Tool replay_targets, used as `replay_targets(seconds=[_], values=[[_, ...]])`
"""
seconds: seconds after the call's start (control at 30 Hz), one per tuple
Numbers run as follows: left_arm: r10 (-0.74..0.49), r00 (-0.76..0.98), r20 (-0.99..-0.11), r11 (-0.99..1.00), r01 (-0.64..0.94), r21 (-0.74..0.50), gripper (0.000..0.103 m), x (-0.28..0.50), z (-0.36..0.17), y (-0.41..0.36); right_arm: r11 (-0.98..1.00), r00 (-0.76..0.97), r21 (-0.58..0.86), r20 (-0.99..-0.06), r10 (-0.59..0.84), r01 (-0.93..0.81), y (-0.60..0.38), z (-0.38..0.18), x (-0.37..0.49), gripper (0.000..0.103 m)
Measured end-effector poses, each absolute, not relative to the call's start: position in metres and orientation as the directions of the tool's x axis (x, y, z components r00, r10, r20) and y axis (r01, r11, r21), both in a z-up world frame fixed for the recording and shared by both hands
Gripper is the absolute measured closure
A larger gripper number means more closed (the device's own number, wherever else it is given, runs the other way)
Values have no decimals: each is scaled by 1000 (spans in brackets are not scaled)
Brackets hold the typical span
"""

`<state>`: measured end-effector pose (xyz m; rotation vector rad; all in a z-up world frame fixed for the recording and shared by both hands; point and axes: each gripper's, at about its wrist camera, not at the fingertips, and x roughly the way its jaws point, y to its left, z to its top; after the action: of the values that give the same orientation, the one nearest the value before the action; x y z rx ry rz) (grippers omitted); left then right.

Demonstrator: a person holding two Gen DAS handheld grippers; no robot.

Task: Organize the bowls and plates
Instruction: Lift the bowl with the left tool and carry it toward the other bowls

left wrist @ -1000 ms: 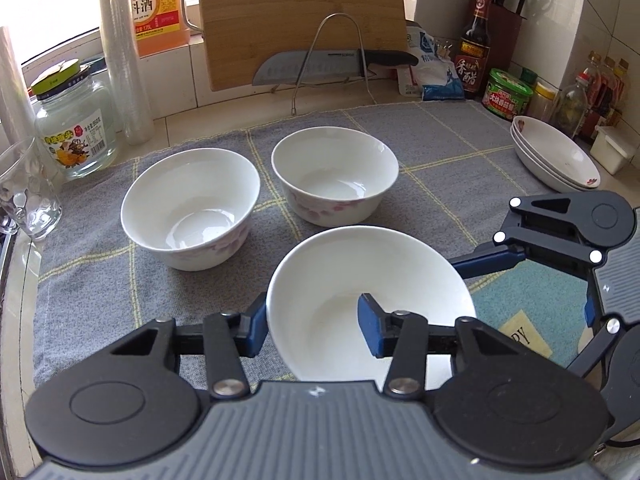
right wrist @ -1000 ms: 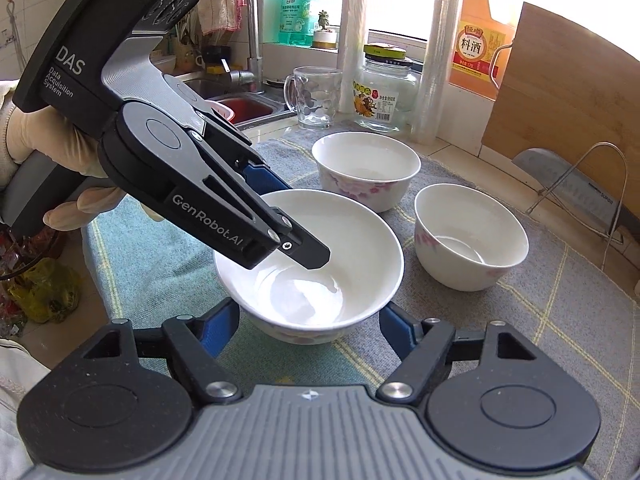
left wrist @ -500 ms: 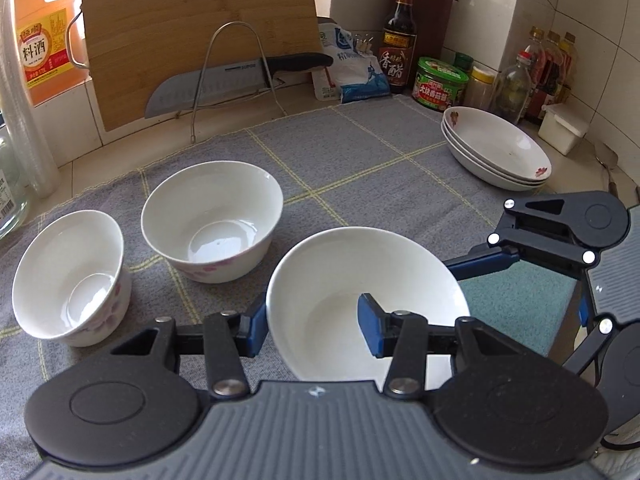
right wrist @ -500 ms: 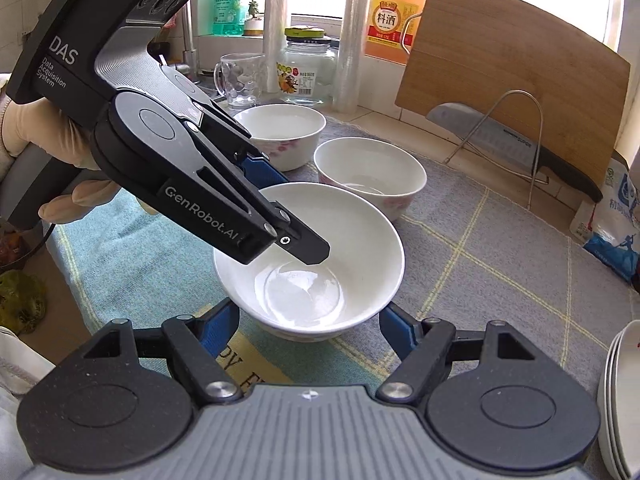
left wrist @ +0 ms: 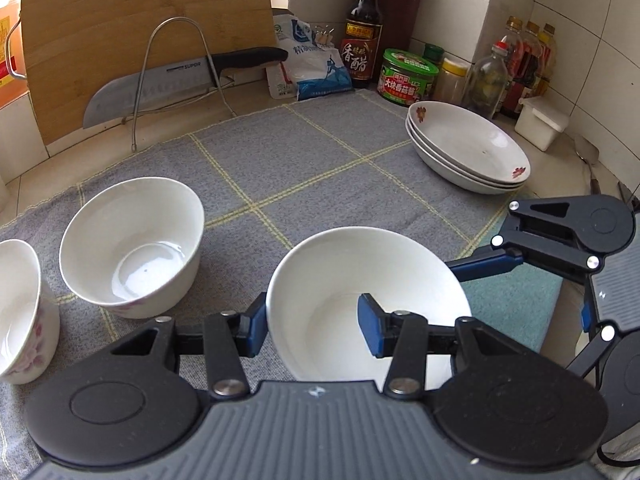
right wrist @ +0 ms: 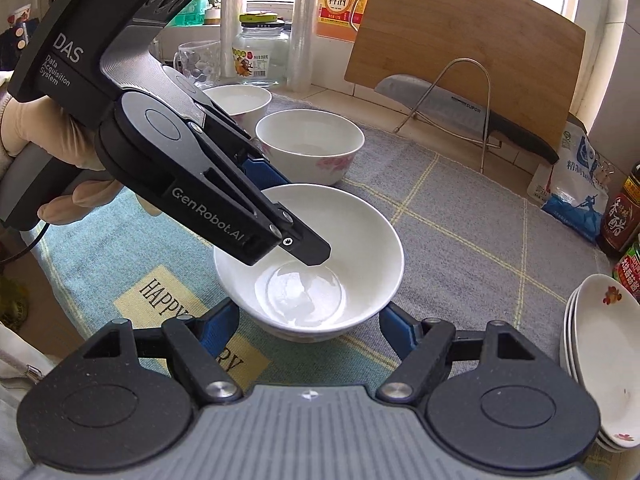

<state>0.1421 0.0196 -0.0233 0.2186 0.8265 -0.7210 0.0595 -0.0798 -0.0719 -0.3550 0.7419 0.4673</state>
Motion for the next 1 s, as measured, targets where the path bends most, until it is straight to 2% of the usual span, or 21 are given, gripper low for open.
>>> replay_targets(seconds=[0.33,0.37,0.43,0.5,0.53,1.0], values=[[-506,455,-733,758,641,-125,55,145,-27,20,842,638,-144,-721,271,-520,-79,-75,63,22],[-509,455,-731,757,641,-129,52,145,-27,21,842,638,-144,-720,271,-520,-79,-75,63,22],[-510,461,-726,758,639,-127,39,144,-26,20,842,635,-140,-723,273,-522,-79,-75,64,19],[-505,490,-710,766,634,-108,17,141,-24,22,841,637,-138,-719,278,-523,-79,-75,63,8],[-504,501,-703,768,632,-101,16,140,-22,23,841,641,-140,-715,279,-522,-79,-75,62,5],[-451,612,-650,807,590,-4,12,125,-2,42,860,658,-112,-695,291,-498,-93,-59,58,2]])
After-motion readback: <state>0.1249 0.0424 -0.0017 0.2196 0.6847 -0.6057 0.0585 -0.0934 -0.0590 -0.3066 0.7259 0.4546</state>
